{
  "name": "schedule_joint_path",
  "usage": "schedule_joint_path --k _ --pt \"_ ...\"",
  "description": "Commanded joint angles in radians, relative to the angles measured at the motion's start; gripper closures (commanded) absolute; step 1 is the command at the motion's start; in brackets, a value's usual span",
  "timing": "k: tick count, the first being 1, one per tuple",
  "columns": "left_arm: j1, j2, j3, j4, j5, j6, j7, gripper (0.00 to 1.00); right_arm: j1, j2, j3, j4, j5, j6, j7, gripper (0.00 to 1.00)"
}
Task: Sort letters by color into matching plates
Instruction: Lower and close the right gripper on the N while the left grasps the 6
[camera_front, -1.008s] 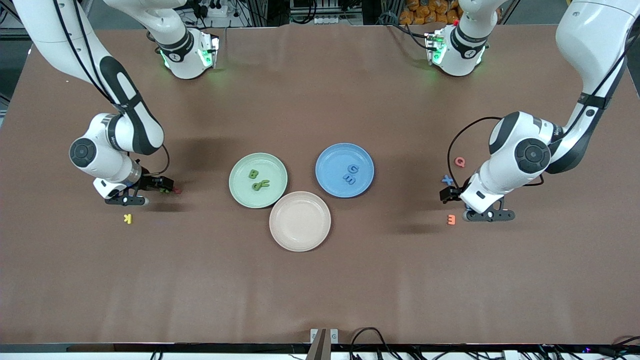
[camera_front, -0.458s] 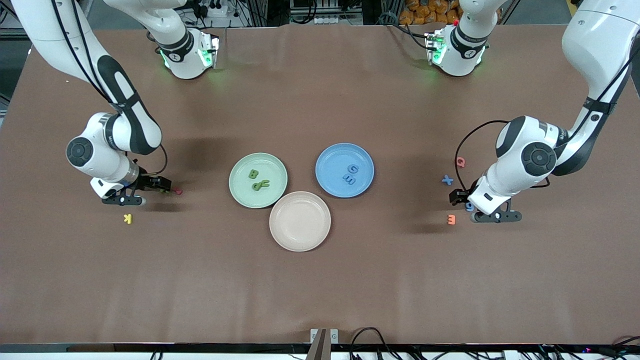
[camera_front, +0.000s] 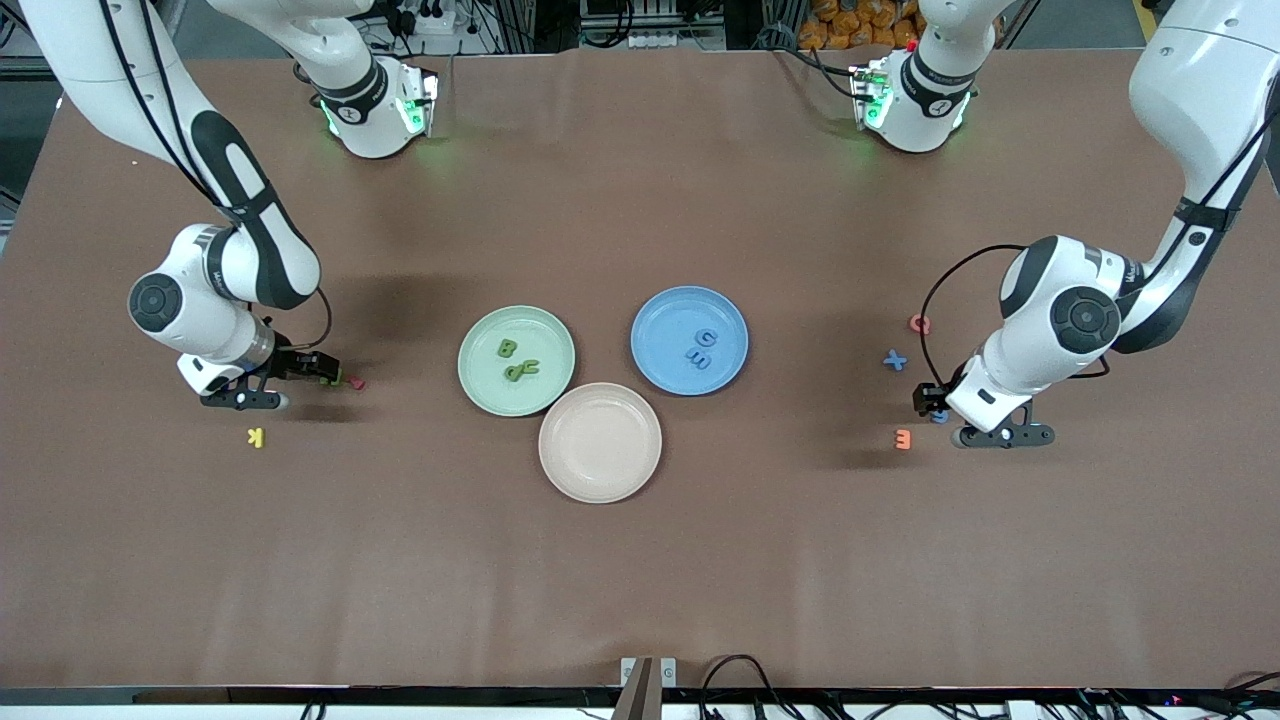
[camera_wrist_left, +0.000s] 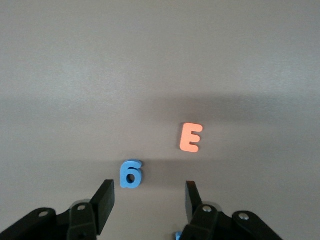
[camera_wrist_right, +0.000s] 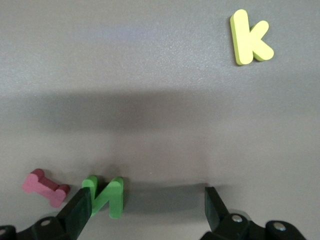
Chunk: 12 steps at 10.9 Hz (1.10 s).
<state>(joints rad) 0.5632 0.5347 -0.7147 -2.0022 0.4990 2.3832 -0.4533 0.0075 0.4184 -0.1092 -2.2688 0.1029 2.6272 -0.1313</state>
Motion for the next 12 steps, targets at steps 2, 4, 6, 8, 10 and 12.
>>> schedule_joint_path --k 2,4,6,8,10,12 --pt "0.023 0.01 -0.006 -0.012 0.044 0.031 -0.001 0.35 -0.015 -0.024 0.009 -0.029 -0.018 0.011 -0.019 0.0" --pt "0.038 0.016 -0.006 -0.01 0.044 0.033 0.002 0.35 -0.027 -0.024 0.008 -0.031 -0.034 0.011 -0.022 0.0" --pt "0.043 0.016 -0.006 -0.009 0.044 0.033 0.008 0.41 -0.041 -0.024 0.008 -0.035 -0.064 0.013 -0.033 0.0" --pt "0.043 0.016 -0.006 -0.009 0.044 0.033 0.012 0.43 -0.054 -0.026 0.008 -0.035 -0.08 0.01 -0.037 0.0" --pt "0.043 0.016 -0.006 -0.007 0.044 0.033 0.012 0.47 -0.054 -0.036 0.008 -0.034 -0.08 -0.007 -0.037 0.0" --pt "0.043 0.016 -0.006 -0.007 0.044 0.033 0.012 0.59 -0.054 -0.046 0.008 -0.029 -0.078 -0.028 -0.034 0.0"
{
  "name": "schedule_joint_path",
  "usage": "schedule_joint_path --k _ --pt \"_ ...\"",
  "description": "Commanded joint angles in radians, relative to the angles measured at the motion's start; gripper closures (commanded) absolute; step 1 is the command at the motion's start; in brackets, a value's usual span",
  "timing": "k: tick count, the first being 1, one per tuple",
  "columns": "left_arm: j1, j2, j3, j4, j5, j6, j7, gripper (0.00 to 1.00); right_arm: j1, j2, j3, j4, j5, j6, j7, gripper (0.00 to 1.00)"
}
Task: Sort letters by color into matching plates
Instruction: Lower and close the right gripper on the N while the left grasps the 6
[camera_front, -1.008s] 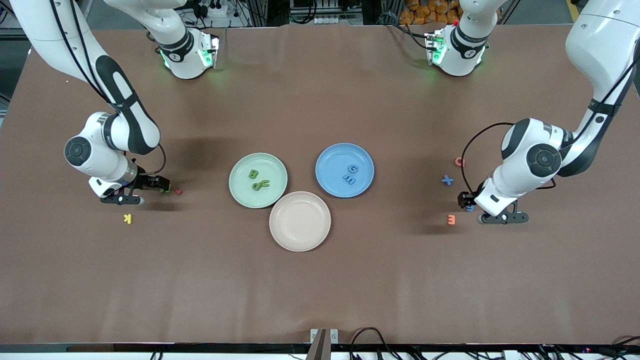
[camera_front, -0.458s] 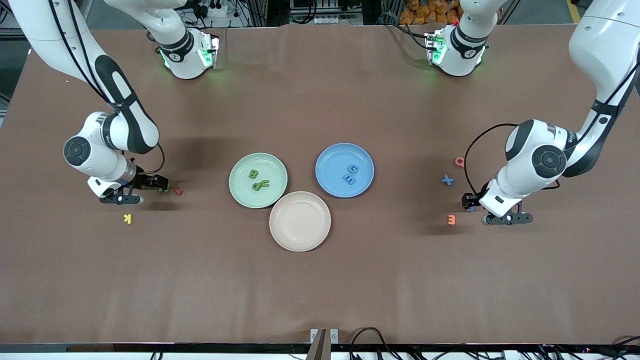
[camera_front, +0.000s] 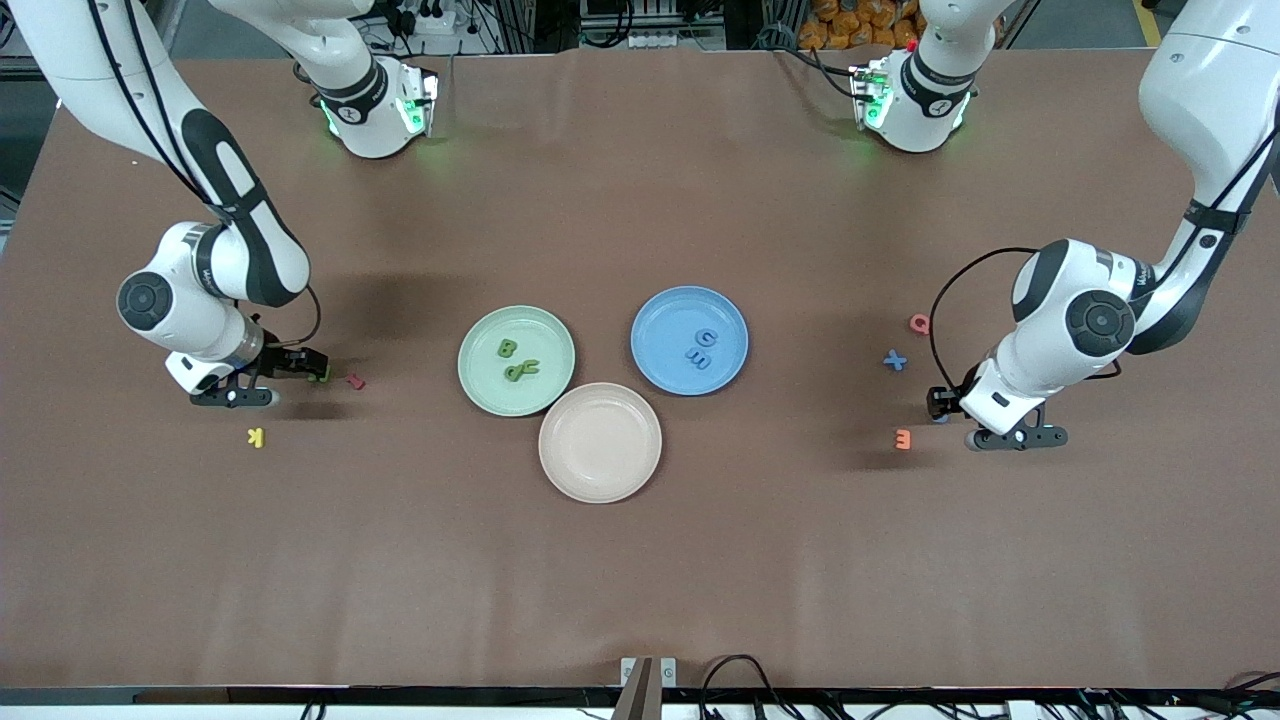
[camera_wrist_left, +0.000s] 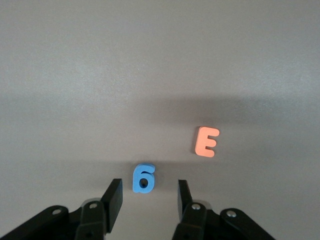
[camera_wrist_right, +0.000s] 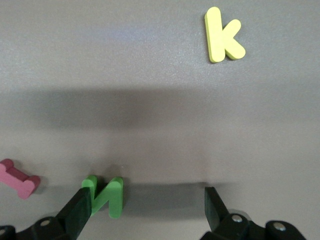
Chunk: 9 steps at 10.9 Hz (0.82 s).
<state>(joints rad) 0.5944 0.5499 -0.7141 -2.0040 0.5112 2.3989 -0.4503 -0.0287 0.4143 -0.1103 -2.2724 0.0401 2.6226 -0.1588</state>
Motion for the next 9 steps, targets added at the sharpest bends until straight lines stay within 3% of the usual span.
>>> schedule_joint_path --k 1,3,5,9 --pt "0.012 0.001 -0.007 -0.005 0.032 0.019 0.009 0.69 -0.017 -0.046 0.009 -0.025 -0.016 -0.03 -0.007 0.0" --pt "0.012 0.001 -0.007 -0.005 0.032 0.017 0.009 0.91 -0.016 -0.046 0.009 -0.022 -0.016 -0.032 -0.001 0.0" --pt "0.012 0.001 -0.007 -0.005 0.032 0.017 0.009 0.98 -0.013 -0.039 0.009 -0.016 -0.006 -0.029 0.004 0.0" --pt "0.012 0.013 -0.007 -0.005 0.032 0.019 0.01 0.94 0.004 -0.029 0.011 -0.009 0.001 -0.024 0.01 0.0"
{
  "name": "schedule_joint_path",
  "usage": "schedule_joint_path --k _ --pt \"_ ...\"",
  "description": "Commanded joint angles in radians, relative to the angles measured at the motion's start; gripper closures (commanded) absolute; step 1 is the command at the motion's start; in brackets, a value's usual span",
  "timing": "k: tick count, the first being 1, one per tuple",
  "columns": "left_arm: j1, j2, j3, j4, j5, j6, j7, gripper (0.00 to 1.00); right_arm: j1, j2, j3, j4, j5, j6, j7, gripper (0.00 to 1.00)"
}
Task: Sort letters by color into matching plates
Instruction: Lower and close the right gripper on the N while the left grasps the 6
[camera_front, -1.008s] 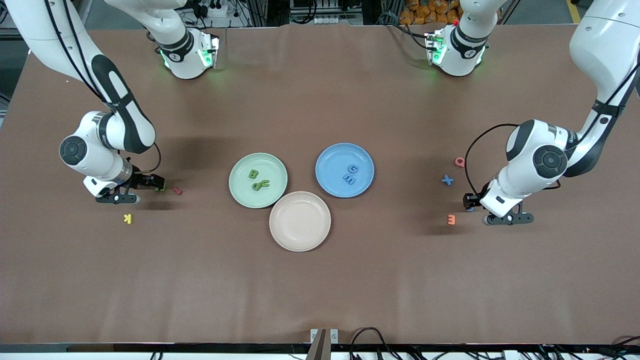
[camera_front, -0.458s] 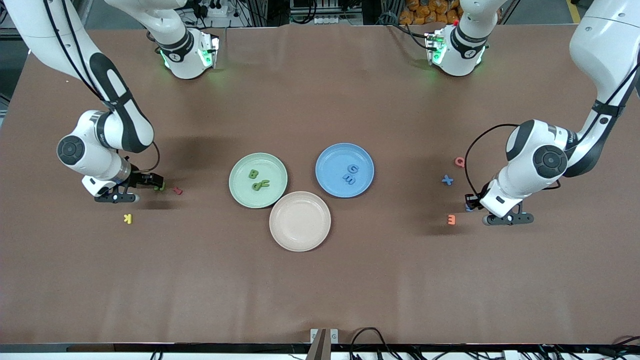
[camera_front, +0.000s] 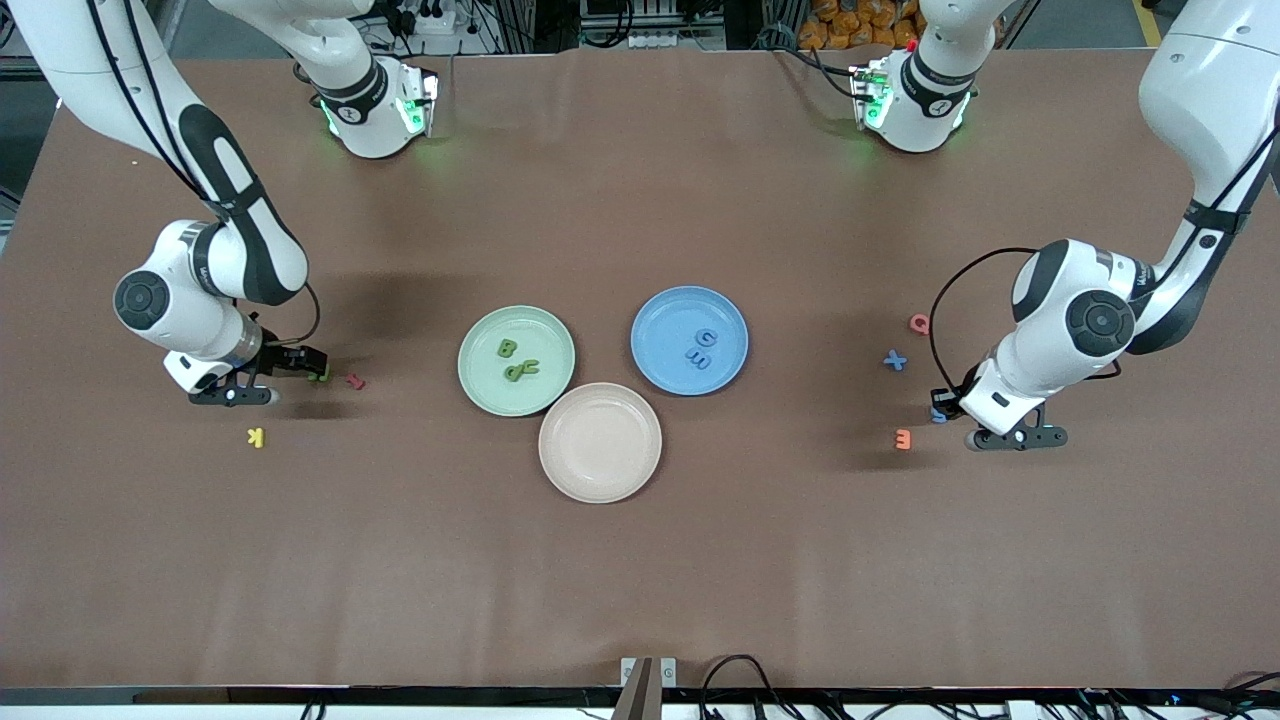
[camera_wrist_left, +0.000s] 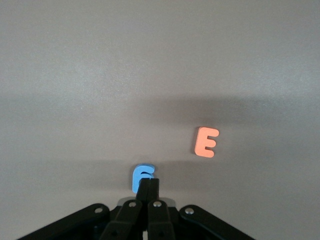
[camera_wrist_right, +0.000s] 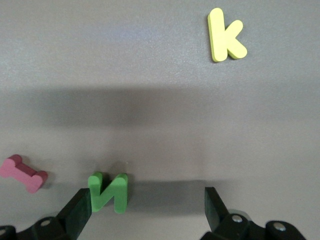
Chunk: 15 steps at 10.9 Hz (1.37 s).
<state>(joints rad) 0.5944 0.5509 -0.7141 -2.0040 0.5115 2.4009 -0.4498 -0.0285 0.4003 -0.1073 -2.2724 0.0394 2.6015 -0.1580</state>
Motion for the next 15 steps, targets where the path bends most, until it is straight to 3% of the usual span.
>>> schedule_joint_path --k 1,4,10,12,15 --pt "0.012 0.02 -0.007 -0.005 0.032 0.024 0.01 0.78 0.007 -0.012 0.008 -0.009 0.004 0.002 0.009 0.0" --pt "0.012 0.04 -0.004 -0.007 0.059 0.029 0.013 0.64 0.025 0.005 0.009 0.002 0.042 0.008 0.009 0.0" --pt "0.032 0.083 0.004 -0.009 0.113 0.043 0.001 0.64 0.032 0.035 0.008 0.002 0.031 0.046 -0.001 0.01" --pt "0.03 0.09 0.004 -0.009 0.113 0.043 -0.004 0.64 0.032 0.028 0.006 -0.001 0.03 0.043 -0.008 0.15" --pt "0.03 0.103 0.005 -0.009 0.113 0.043 -0.003 0.59 0.028 0.02 0.008 -0.003 0.028 0.038 -0.008 0.23"
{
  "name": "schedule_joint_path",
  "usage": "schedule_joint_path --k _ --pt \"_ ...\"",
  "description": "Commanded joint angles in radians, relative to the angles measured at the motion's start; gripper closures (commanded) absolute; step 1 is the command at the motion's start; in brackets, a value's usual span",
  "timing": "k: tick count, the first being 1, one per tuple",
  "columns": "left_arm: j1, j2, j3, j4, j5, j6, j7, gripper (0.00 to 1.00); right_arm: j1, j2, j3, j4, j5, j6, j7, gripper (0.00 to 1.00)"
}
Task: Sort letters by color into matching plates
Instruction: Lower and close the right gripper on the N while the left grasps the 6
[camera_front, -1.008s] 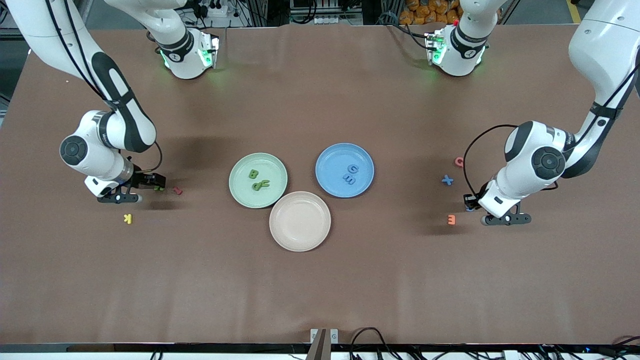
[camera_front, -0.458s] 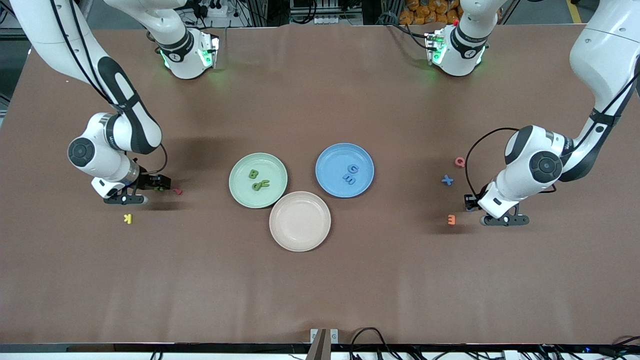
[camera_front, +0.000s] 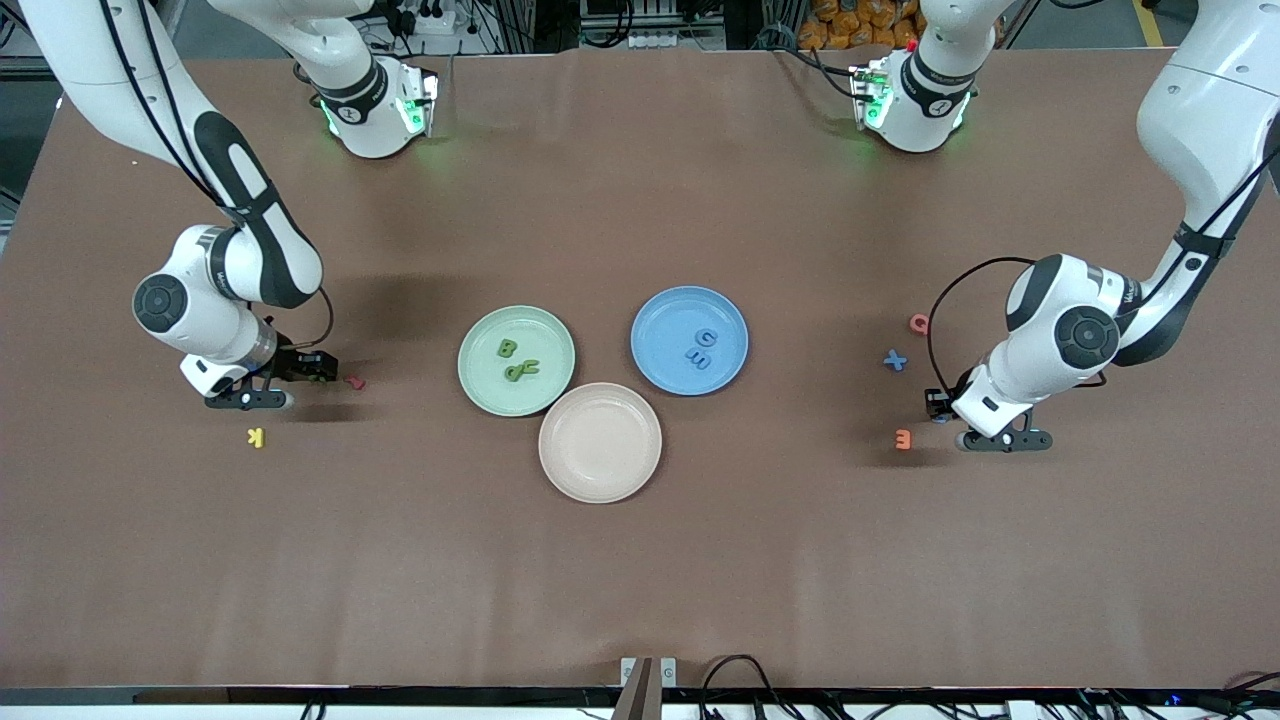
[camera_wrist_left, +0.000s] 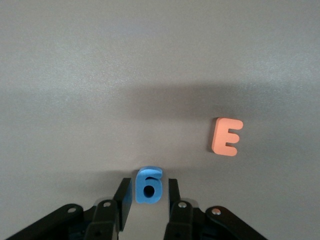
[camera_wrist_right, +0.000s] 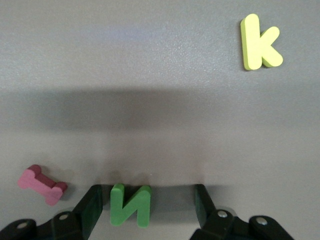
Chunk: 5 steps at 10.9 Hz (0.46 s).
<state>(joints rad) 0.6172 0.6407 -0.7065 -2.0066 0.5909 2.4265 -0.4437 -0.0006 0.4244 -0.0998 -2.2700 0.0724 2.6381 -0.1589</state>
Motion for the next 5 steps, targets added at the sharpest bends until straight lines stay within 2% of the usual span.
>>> schedule_joint_path --k 1,3,5 --pt "0.007 0.016 -0.004 -0.006 0.035 0.017 -0.009 0.59 0.001 -0.004 0.0 -0.005 -0.005 0.002 -0.007 0.29" --pt "0.007 0.017 -0.002 -0.006 0.037 0.019 -0.009 0.59 0.002 -0.01 0.0 -0.009 -0.005 0.003 -0.007 0.33" --pt "0.007 0.019 -0.002 -0.006 0.037 0.019 -0.009 0.59 0.002 -0.029 0.0 -0.023 -0.005 0.0 -0.005 0.33"
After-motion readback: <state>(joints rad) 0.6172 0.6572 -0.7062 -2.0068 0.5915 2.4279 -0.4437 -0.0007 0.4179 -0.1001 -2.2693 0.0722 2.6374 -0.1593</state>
